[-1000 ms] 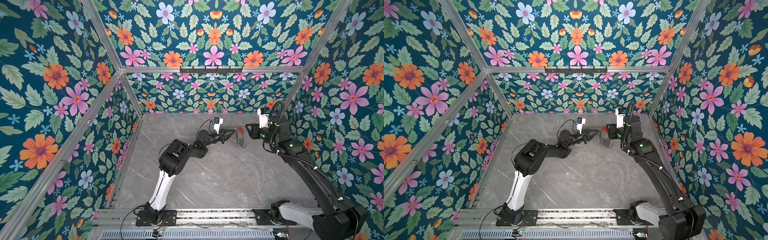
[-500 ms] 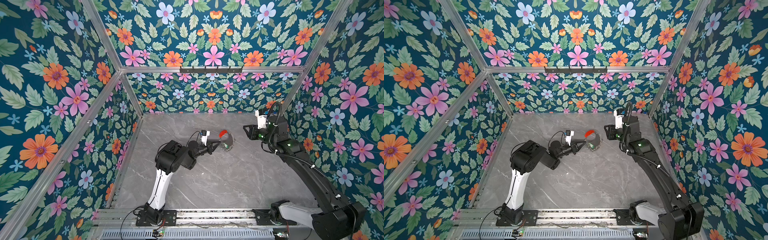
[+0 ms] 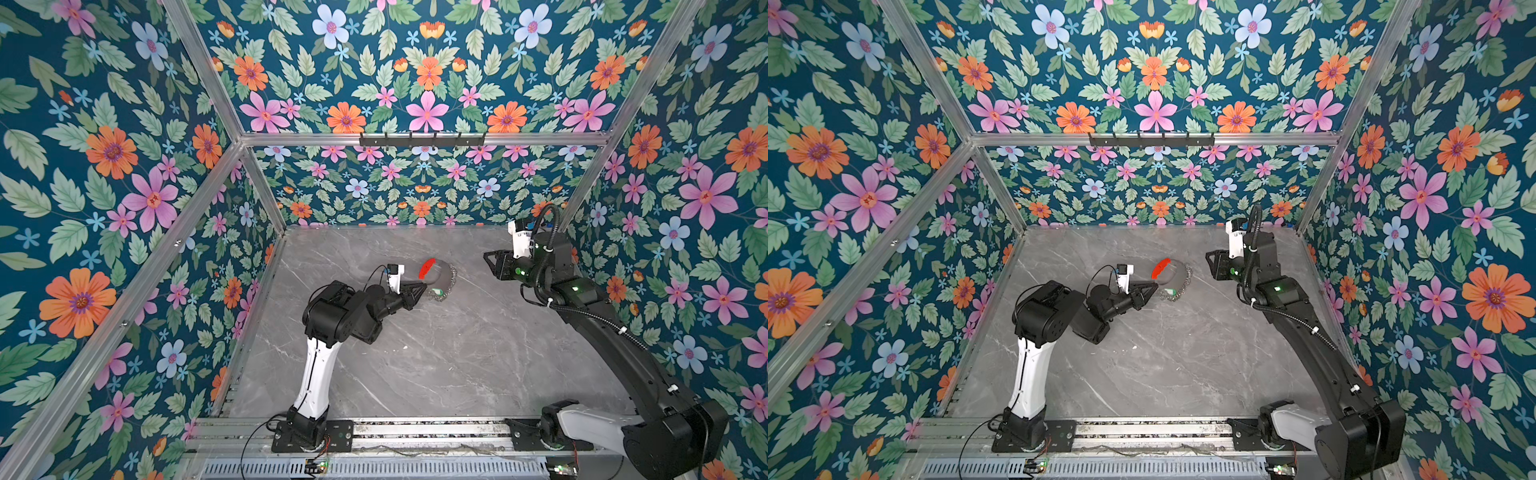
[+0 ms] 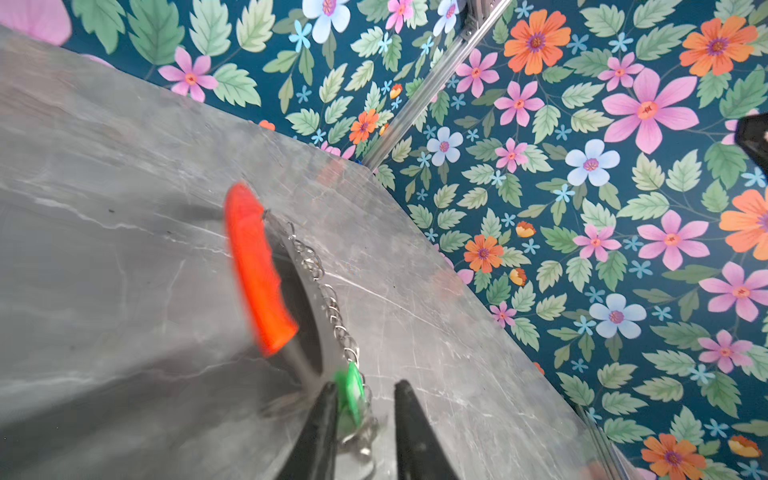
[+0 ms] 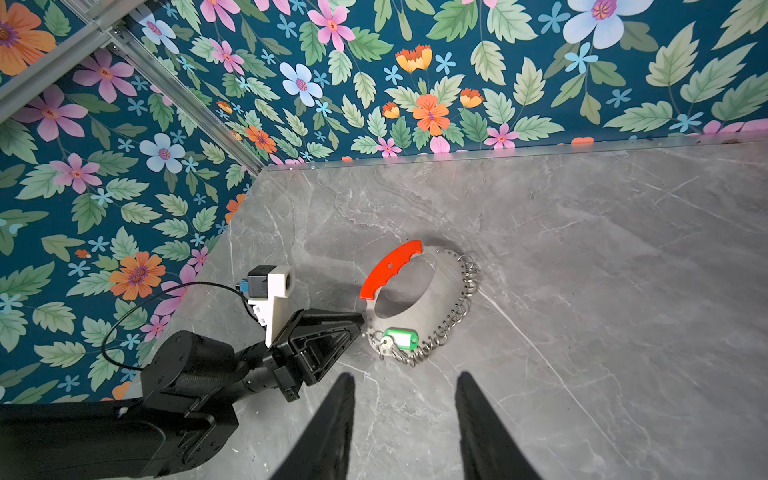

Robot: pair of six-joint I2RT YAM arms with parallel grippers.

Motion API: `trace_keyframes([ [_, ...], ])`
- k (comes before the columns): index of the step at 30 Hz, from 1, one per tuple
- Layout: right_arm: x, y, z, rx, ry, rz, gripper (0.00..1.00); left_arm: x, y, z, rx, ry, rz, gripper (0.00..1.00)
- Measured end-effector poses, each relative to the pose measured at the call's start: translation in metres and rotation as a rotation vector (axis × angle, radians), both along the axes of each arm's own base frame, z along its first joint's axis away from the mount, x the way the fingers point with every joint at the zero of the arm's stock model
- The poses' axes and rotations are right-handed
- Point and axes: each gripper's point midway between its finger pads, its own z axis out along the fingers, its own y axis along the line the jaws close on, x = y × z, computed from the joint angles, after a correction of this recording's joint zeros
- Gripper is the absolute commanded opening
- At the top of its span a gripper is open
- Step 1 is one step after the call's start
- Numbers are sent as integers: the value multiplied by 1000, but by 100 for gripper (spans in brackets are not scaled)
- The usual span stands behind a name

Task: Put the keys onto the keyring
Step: 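Lower the ring holder onto the table with the left gripper and release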

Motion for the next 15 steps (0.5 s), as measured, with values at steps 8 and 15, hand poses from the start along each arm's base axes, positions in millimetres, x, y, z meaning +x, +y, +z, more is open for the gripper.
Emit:
trace_keyframes([
  [8, -5, -13, 0, -35, -10, -57, 99, -5, 45, 21, 69, -17, 204, 100],
  [15, -14, -90, -63, -265, 25, -405, 99, -13, 100, 73, 276, -129, 449, 100],
])
